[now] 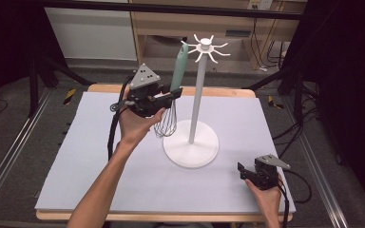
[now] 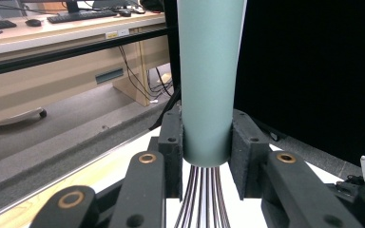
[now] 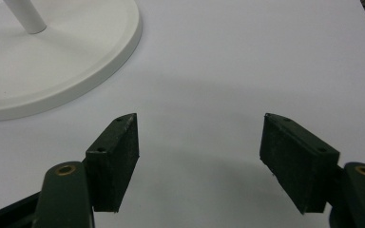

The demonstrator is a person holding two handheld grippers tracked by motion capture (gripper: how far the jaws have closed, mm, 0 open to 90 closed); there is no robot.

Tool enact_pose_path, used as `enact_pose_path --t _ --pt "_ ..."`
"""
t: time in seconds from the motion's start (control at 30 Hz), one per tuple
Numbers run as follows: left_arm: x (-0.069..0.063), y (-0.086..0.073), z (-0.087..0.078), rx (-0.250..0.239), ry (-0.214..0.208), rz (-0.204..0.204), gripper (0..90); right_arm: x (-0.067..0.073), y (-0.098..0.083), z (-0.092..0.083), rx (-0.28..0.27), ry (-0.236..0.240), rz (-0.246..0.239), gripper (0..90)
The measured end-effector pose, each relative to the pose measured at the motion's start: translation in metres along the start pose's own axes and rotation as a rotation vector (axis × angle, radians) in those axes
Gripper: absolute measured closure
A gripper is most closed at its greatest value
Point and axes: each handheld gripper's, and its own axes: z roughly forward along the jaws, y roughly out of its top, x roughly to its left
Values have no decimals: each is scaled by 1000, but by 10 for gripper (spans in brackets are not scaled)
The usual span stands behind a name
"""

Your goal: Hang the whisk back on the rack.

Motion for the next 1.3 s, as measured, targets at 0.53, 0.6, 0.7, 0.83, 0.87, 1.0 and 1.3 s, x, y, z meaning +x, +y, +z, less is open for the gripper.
enact_pose_path --t 0.53,0.6,0.7,0.83,0.87,1.0,1.3 --pt "-5 -4 14 0 -3 -3 687 -1 0 0 -1 2 -1 296" --pt "-5 -4 14 -3 -3 -5 687 -1 0 0 -1 2 -3 296" --pt "-5 -6 16 -7 -3 -8 687 0 0 0 1 1 -4 296" --pt "-5 -9 18 -16 -3 -16 686 0 0 1 3 1 -6 295" --pt "-4 -10 18 -18 -4 -19 686 0 0 1 4 1 -6 295" --pt "-5 -11 19 -31 -1 -22 685 1 0 1 6 3 -11 293" --pt "-7 -14 23 -48 27 -7 678 1 -1 2 12 4 -10 285"
